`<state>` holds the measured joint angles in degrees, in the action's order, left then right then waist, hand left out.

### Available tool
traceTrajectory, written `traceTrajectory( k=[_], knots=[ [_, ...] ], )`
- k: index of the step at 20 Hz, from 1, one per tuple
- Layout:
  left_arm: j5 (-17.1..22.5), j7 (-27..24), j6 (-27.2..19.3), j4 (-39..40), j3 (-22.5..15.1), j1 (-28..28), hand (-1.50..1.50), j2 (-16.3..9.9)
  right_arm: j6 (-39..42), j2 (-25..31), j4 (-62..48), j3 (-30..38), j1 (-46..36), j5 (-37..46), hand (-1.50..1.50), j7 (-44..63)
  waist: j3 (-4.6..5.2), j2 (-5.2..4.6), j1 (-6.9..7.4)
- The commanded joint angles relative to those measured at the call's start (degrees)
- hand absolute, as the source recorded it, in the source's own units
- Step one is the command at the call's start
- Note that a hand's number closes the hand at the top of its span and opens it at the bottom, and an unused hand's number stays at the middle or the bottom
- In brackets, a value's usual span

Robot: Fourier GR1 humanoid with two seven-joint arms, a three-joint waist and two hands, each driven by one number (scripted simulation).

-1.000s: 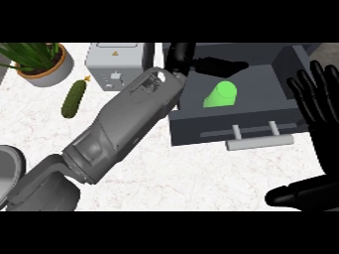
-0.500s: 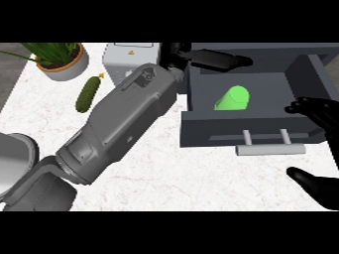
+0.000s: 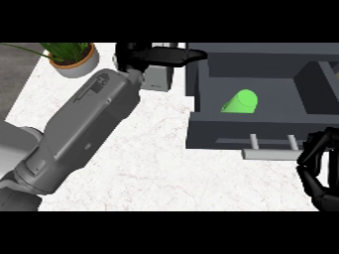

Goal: Pick up the cup, place it into the drawer and close the drawer

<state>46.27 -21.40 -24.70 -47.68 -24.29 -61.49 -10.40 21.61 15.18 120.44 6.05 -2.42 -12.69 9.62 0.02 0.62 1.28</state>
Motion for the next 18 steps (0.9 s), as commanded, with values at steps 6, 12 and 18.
traceTrajectory(
  k=[6, 12, 18],
  knots=[
    [0.77, 5.06, -0.47, -23.70, 1.37, 19.81, -1.50, -11.14, -0.75, -0.32, -5.67, -5.25, -1.85, 13.61, 1.50, -1.78, -0.03, -0.23, 0.61],
    [0.97, 3.20, 3.16, -34.03, 2.64, 34.87, -1.50, -16.21, -1.77, 0.68, -8.11, -8.68, -2.68, 24.03, 1.50, -4.93, -0.02, -0.41, 0.54],
    [3.76, 2.41, 10.80, -36.18, 7.35, 41.31, -1.50, -21.90, -2.49, 7.34, -14.78, -13.63, -1.50, 40.11, 1.50, -16.33, -0.04, -0.64, 0.67]
  ],
)
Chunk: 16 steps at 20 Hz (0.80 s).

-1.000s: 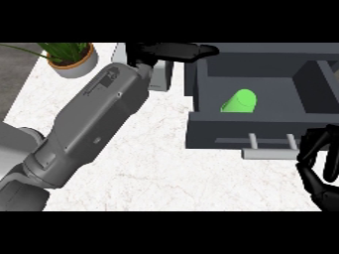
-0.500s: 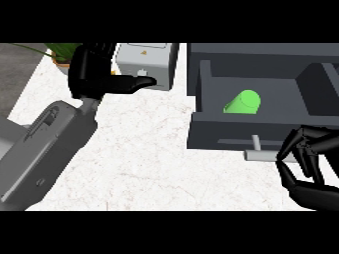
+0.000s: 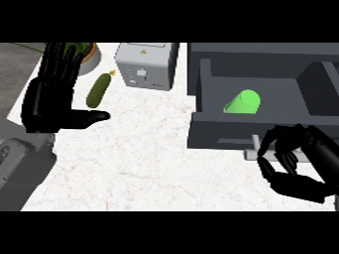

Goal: Pick up the cup, place it into the drawer and close the drawer

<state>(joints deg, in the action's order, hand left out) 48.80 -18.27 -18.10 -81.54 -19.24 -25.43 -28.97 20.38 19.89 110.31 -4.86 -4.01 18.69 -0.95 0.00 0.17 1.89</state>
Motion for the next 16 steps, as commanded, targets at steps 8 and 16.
traceTrajectory(
  k=[8, 16],
  knots=[
    [1.57, 0.20, 10.30, -6.20, 8.34, 12.96, -1.50, -6.31, -10.48, -4.90, -21.94, -9.38, -8.08, 21.41, -1.50, -7.63, -0.01, -0.22, -0.85],
    [-0.31, -4.94, 17.29, -2.58, 11.31, 18.84, -1.50, -3.69, -15.02, -5.35, -46.34, -6.90, -17.82, 27.22, -1.50, -14.75, -0.02, -0.42, -0.83]
  ],
)
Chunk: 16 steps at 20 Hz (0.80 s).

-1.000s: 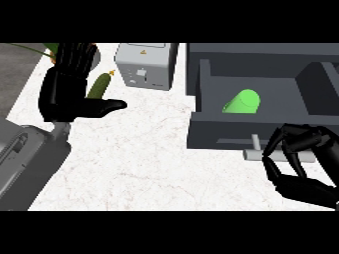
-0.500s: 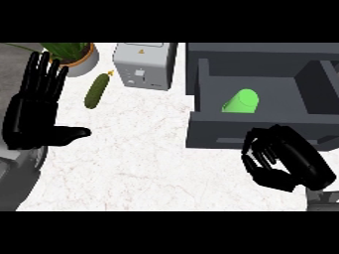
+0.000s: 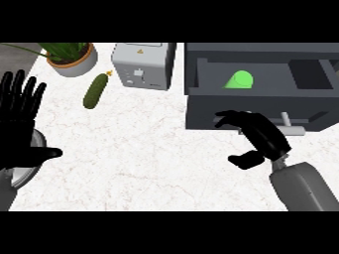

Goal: Pick up the cup, place it into the drawer and close the drawer

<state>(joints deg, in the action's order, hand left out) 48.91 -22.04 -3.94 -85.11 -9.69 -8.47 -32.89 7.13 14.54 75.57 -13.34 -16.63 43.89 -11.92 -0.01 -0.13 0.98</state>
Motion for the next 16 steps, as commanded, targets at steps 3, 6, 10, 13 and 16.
traceTrajectory(
  k=[3, 6, 10, 13, 16],
  knots=[
    [0.03, 1.89, 4.35, -0.32, 3.78, 1.70, -1.50, -0.15, -3.45, -1.73, -20.53, 4.44, -10.60, 1.87, -1.50, -6.16, -0.03, -0.12, 0.08],
    [-2.08, -0.82, 8.61, 3.28, 5.44, 3.55, -1.50, 1.81, -4.21, -4.19, -25.77, 4.46, -13.96, 3.44, -1.50, -6.37, 0.00, -0.04, -0.29],
    [-1.52, 1.51, 9.12, 4.42, 7.21, 0.84, -1.50, 1.92, -5.35, -3.48, -38.87, 9.01, -22.50, 2.05, -1.50, -11.91, -0.02, -0.21, -0.03],
    [-1.21, 2.03, 9.85, 2.81, 7.69, 1.96, -1.50, 1.47, -8.35, -3.19, -49.40, 12.31, -27.52, 1.35, -1.50, -15.73, -0.08, -0.55, 1.02],
    [-3.38, -0.79, 11.90, 2.85, 6.57, 5.27, -1.50, 3.24, -6.72, -2.10, -54.68, 13.78, -33.36, 1.22, -1.50, -16.43, -0.07, -0.64, 1.50]
  ],
)
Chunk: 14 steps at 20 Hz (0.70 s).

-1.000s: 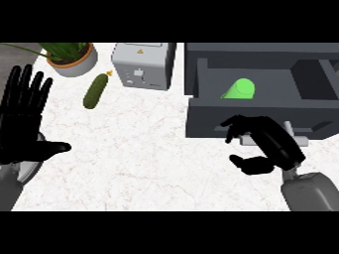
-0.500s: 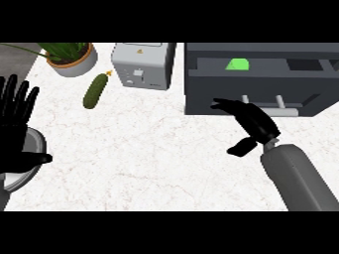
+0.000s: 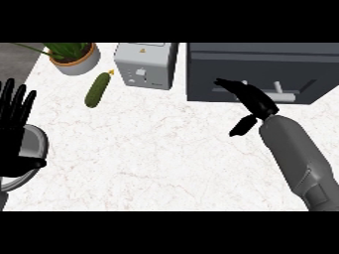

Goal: Pick up the cup, place it into the drawer and close the drawer

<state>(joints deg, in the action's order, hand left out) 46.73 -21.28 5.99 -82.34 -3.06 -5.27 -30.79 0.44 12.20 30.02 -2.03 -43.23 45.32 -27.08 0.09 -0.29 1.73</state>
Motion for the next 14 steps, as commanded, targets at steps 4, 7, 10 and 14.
traceTrajectory(
  k=[4, 7, 10, 14],
  knots=[
    [0.30, 1.50, 1.33, -1.29, 1.30, -0.43, -1.50, -0.34, 0.48, 3.79, -14.60, 3.79, -9.97, 0.15, -1.50, -3.78, -0.25, -1.12, 2.19],
    [-0.35, -0.02, 4.00, 0.86, 1.04, 0.04, -1.50, 0.35, 0.30, 6.02, -17.38, 4.38, -9.84, 0.26, -1.50, -6.98, -0.25, -1.27, 2.19],
    [-2.27, -0.04, 1.44, 0.75, -0.07, -1.75, -1.50, 1.80, 1.00, 6.21, -18.81, 5.62, -12.76, -0.57, -1.50, -5.77, -0.29, -1.67, 2.75],
    [-3.06, -0.59, 2.29, 1.96, 0.11, -1.96, -1.50, 1.47, 3.37, 8.45, -19.95, 5.78, -15.52, -0.36, -1.50, -4.91, -0.28, -2.08, 3.56]
  ],
)
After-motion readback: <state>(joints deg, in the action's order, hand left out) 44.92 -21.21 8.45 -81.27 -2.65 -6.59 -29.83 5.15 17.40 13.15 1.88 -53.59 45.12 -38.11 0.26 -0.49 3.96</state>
